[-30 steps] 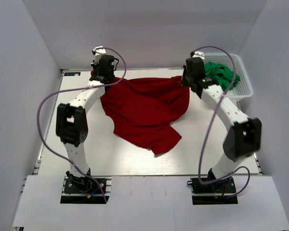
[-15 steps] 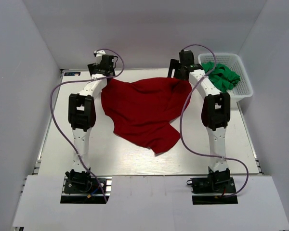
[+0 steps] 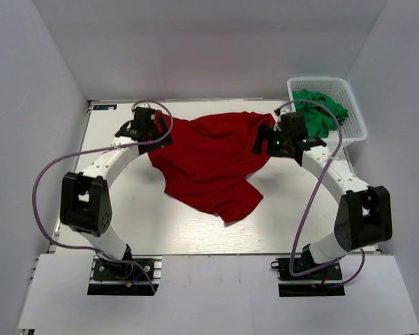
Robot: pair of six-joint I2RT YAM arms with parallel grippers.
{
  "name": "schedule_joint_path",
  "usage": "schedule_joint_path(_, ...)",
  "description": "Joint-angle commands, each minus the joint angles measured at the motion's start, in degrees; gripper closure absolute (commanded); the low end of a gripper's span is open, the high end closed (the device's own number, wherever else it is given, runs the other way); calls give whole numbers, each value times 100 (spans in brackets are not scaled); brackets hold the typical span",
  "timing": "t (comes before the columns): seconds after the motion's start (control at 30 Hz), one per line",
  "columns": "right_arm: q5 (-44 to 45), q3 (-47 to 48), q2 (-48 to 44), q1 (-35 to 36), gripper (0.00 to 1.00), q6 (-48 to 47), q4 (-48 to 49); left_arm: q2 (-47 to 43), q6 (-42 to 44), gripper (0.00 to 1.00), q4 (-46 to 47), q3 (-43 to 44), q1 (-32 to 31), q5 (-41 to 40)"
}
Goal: Fold and stack the t-shirts
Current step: Flatten out the tshirt
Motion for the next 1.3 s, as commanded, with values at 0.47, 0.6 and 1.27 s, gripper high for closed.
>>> schedule_joint_path(0.47, 275, -1925, -80, 904, 10, 625, 167, -285, -684, 0, 807, -1468, -788, 1390)
schedule_joint_path(0.6, 420, -2013, 59, 983, 10, 546, 26, -285, -631, 0, 921, -1661, -788, 1258)
schedule_joint_path(1.27, -2068, -1301, 728, 3107, 25, -746, -309, 1576, -473, 0, 570, -213, -296, -913)
